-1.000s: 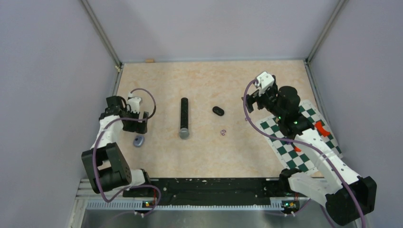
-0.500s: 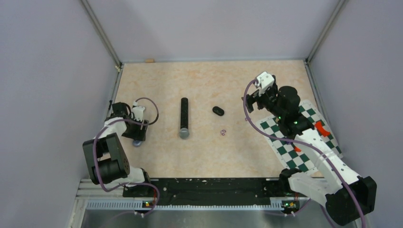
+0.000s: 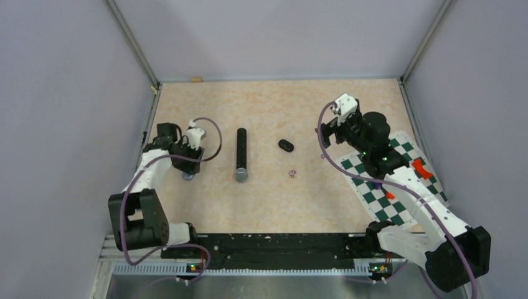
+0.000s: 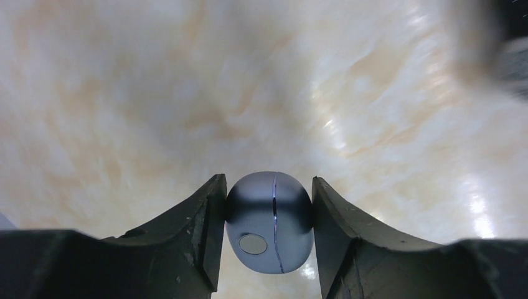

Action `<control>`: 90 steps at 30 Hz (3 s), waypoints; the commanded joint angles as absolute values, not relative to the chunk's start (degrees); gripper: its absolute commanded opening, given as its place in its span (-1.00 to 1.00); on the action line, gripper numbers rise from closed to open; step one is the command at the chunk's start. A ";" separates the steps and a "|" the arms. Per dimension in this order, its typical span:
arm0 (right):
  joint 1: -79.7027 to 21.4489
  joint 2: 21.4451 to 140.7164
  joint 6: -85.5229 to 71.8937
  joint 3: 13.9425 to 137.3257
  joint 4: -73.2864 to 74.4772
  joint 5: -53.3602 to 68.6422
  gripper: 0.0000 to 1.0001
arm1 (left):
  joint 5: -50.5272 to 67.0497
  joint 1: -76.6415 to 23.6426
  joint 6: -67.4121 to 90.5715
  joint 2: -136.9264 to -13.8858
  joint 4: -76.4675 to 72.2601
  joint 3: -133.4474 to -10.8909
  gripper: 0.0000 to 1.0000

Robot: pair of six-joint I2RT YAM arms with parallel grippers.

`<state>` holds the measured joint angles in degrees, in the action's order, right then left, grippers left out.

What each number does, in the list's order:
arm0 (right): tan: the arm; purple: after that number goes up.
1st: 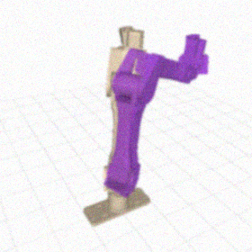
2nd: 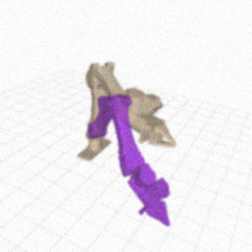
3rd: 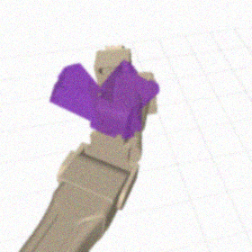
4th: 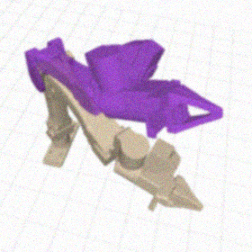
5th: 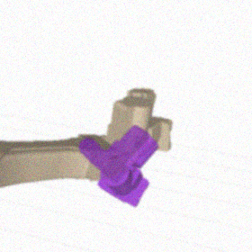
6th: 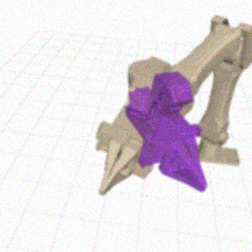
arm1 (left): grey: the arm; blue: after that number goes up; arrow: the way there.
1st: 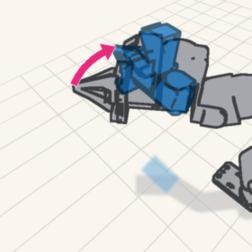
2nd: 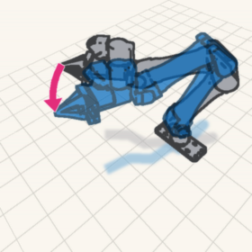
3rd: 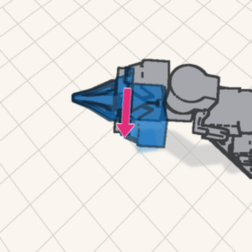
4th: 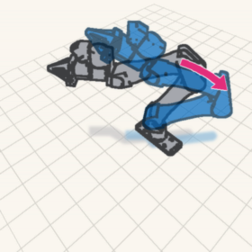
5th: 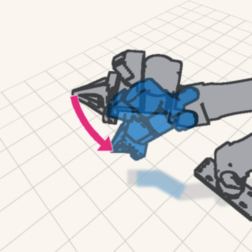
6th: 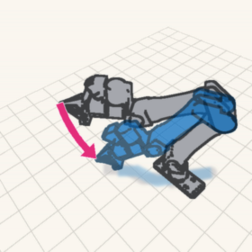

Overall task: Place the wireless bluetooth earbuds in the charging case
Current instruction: Pick up the charging case from the corner of the board, then pass from the left arm to the right

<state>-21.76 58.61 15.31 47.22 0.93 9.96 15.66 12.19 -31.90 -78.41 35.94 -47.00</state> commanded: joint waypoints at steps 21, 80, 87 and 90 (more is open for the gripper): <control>-16.52 75.22 -20.36 49.13 -18.07 47.05 0.88 | 4.60 -47.08 -36.80 -87.28 34.19 -78.42 -0.96; -22.59 81.16 -28.36 41.76 -43.03 27.27 0.35 | 6.37 -38.14 34.76 -107.01 32.03 -104.74 -1.00; -23.48 81.53 -28.57 42.68 -41.71 30.45 0.26 | 5.29 -38.17 34.54 -107.00 32.43 -104.95 -1.00; -23.63 81.55 -28.39 42.80 -41.43 30.50 0.25 | 4.76 -38.14 34.36 -106.88 32.67 -105.02 -1.00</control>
<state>-22.61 81.38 -28.93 40.91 -40.82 28.91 6.31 -37.95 34.39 -106.69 33.58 -102.65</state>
